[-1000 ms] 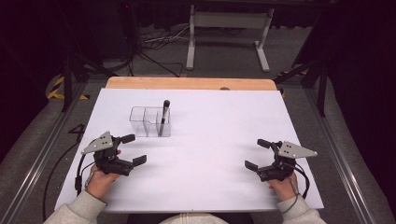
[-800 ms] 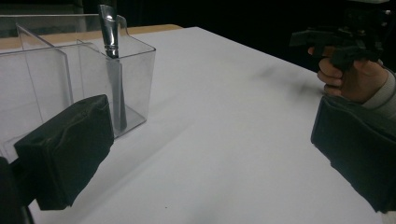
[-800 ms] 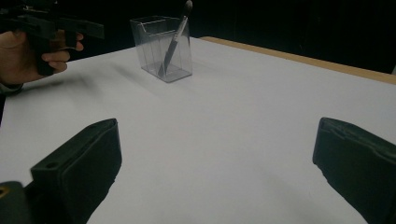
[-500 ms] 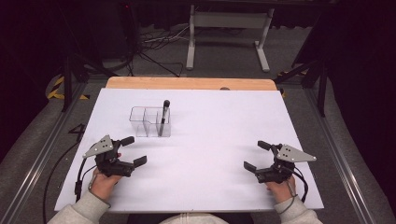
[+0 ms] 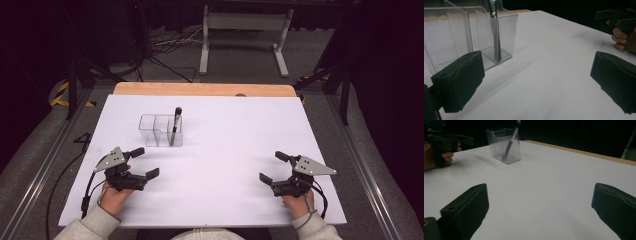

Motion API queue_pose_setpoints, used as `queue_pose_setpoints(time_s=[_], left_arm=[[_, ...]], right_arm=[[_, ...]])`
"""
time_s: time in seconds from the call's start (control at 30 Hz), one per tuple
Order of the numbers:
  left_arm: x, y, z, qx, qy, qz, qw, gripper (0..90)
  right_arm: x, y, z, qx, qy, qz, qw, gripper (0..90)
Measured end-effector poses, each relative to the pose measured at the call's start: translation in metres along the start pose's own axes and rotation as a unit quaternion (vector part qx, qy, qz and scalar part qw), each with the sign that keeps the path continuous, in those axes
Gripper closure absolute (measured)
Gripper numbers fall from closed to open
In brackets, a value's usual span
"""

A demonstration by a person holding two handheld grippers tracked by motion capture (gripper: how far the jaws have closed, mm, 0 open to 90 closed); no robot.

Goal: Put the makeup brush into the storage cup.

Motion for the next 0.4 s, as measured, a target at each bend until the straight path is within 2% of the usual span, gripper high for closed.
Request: queue_pose_setpoints(time_s=[0.07,0.4], left_arm=[[0.0002,-0.0001,0.0023,-0.001,0.010,0.002,0.9999,0.0],[-0.0002,-0.0005,0.0023,0.001,0.008,0.002,1.0000,0.0]], right_arm=[[-0.0001,0.0000,-0.0004,0.002,-0.001,0.000,1.0000,1.6],[-0.0003,-0.0007,0.0002,0.002,0.002,0.002,1.0000,1.6]])
Point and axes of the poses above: each handheld gripper's, and its own axes: y roughly forward along the jaws, x roughly out of its underside, z roughly to its right, the point moved 1 cm from there along y, roughly forward along the jaws, and after that the axes turned 15 degrees about -y, right-handed, at the moved point
